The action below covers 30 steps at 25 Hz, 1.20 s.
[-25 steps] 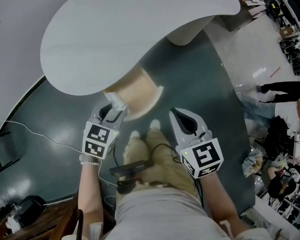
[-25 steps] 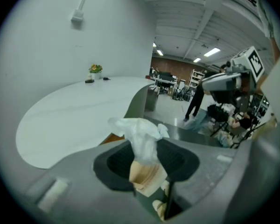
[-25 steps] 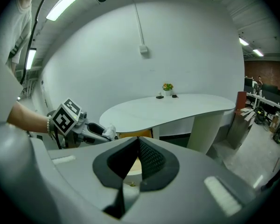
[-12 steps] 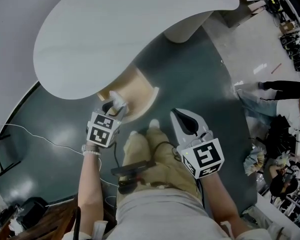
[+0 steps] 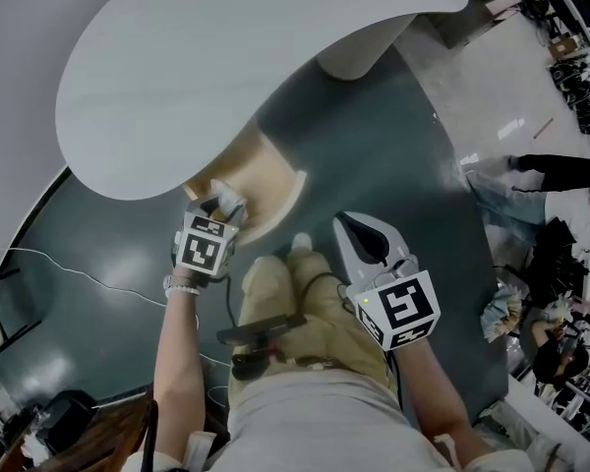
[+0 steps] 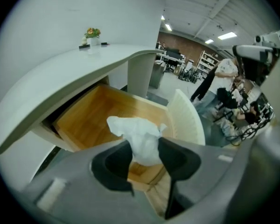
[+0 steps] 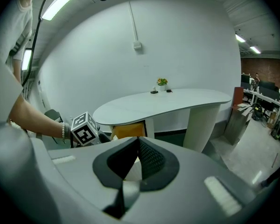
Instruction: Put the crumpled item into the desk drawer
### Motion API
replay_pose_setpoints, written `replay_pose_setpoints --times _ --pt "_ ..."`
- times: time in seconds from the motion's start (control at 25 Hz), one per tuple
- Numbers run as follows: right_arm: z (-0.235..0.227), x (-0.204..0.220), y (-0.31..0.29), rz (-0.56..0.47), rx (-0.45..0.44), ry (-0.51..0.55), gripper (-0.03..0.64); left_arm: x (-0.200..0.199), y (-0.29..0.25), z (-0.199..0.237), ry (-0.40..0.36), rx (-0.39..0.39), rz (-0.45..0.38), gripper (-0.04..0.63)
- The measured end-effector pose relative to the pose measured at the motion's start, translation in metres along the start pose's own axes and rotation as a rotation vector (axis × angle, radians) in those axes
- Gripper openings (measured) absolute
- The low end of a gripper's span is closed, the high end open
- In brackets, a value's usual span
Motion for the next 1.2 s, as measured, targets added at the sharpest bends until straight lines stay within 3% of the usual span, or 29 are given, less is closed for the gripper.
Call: replay_pose_setpoints --times 0.44,0.8,1.2 --pt "-0.006 0.008 0.003 -0.004 -0.003 -0.001 0.005 -0.003 -0.01 0.0 -0.004 -0.002 0.024 0.212" --pt "0.004 0.0 0.003 -0.01 -0.021 0.014 0.005 -0.009 0.019 0.004 0.002 -0.077 -0.097 0.002" --pt "0.027 -0.015 0.0 -0.017 -0.055 0.037 0.005 -0.018 0.074 0.005 0.043 -0.098 -0.225 -0.003"
Point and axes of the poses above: the fingertips, and each gripper's own axes: y backward along the fingers, z to its left, x out of its underside, the point moved 6 cm from there along y, backward along the fingers
